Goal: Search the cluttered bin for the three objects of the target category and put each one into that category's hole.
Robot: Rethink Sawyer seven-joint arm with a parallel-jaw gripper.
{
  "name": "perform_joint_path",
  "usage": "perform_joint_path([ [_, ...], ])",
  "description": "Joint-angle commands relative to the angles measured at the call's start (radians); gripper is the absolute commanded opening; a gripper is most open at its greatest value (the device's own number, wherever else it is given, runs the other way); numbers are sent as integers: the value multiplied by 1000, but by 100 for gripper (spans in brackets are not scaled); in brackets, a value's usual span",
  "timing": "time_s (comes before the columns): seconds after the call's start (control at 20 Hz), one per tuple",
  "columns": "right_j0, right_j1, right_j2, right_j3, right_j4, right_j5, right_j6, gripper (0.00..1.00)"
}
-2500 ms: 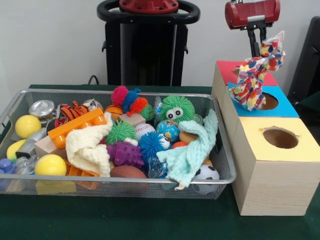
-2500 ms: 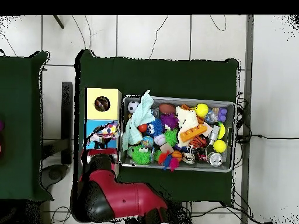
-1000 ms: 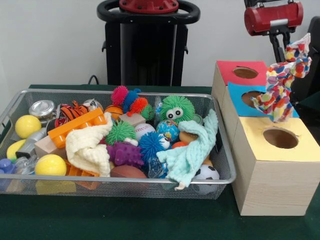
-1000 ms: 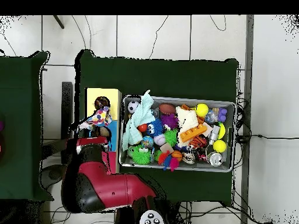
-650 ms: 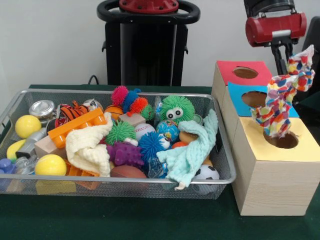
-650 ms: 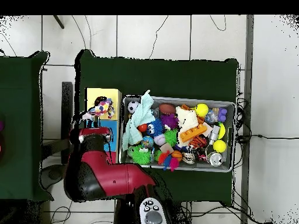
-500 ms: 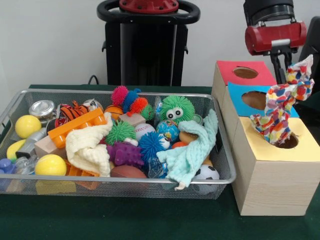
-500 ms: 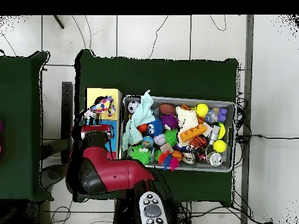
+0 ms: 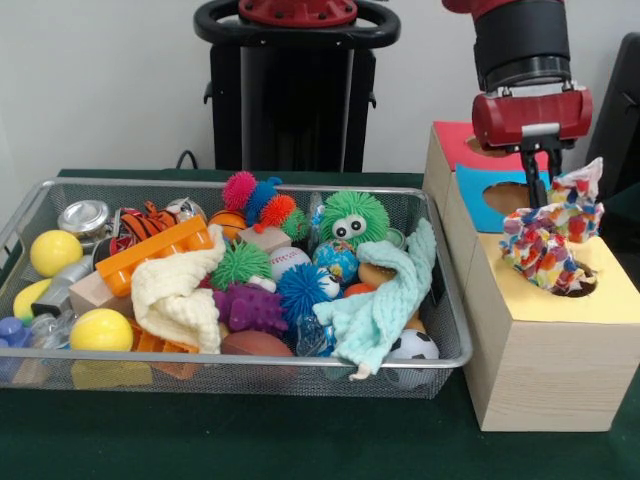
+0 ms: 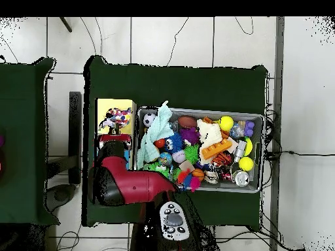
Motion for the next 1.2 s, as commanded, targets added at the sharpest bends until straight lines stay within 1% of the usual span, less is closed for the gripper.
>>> perform_joint_path([
  [0.05,6,89,-31,-107,-5,86,80,0],
  [0.35,17,93,-38,-122,1,85,95,0],
  [0.75,80,118,-65,-174,53,26,122,0],
  [1.0,124,134,-96,-221,96,44,124,0],
  [1.2,129,140,-106,-232,96,56,128,0],
])
